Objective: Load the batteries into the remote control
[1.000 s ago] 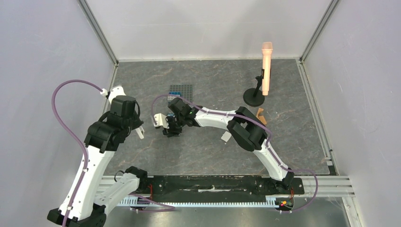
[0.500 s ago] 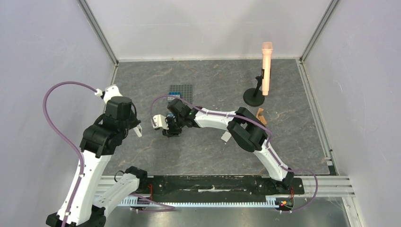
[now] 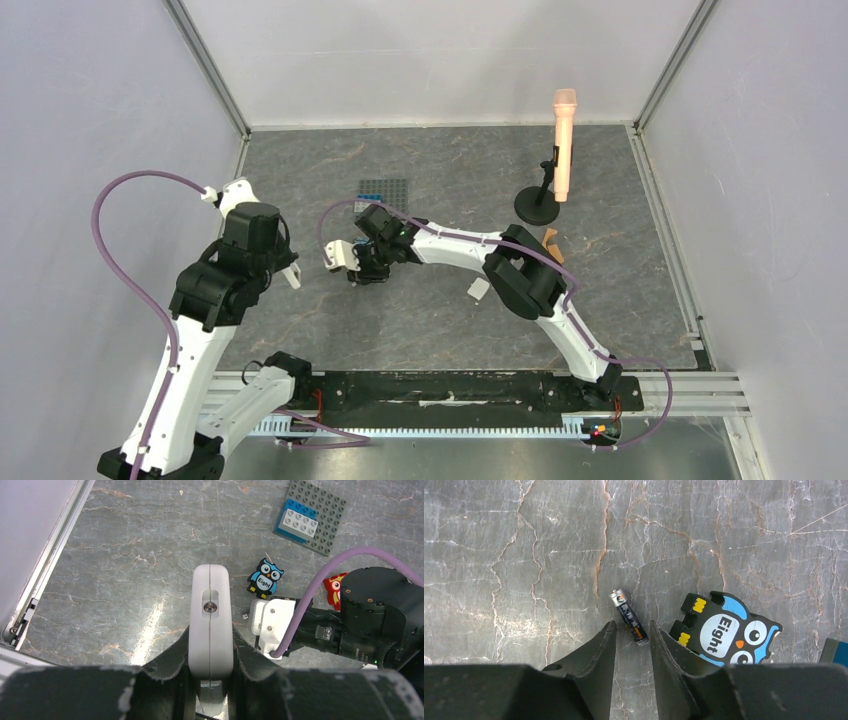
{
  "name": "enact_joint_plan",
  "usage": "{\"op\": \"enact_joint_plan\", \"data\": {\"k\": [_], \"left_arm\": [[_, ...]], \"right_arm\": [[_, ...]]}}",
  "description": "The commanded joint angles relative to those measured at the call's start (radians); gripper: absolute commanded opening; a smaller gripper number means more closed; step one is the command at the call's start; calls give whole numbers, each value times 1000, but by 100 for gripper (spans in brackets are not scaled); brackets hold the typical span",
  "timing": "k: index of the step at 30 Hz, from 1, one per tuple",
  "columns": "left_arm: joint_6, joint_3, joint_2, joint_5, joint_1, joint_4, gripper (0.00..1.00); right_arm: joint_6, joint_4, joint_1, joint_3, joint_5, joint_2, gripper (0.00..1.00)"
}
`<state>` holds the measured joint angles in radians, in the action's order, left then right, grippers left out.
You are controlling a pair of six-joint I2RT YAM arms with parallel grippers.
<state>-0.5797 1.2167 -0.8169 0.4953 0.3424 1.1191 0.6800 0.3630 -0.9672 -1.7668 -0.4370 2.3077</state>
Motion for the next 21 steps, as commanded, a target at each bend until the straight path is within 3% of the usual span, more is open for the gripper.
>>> {"op": "enact_joint_plan", "data": {"k": [1,5,12,21], "left_arm": [[-5,30,-1,16,-6,-58,2],[-3,24,-2,11,-5,-60,2],[-1,13,-4,1,-6,-71,2],[1,12,-10,-1,-5,-79,2]], "right_arm": [[33,147,22,-8,40,77,33],[13,134,21,-20,5,93,34],[-9,115,10,-33,-7,116,46],[-45,213,10,-100,-32,187,40]]}}
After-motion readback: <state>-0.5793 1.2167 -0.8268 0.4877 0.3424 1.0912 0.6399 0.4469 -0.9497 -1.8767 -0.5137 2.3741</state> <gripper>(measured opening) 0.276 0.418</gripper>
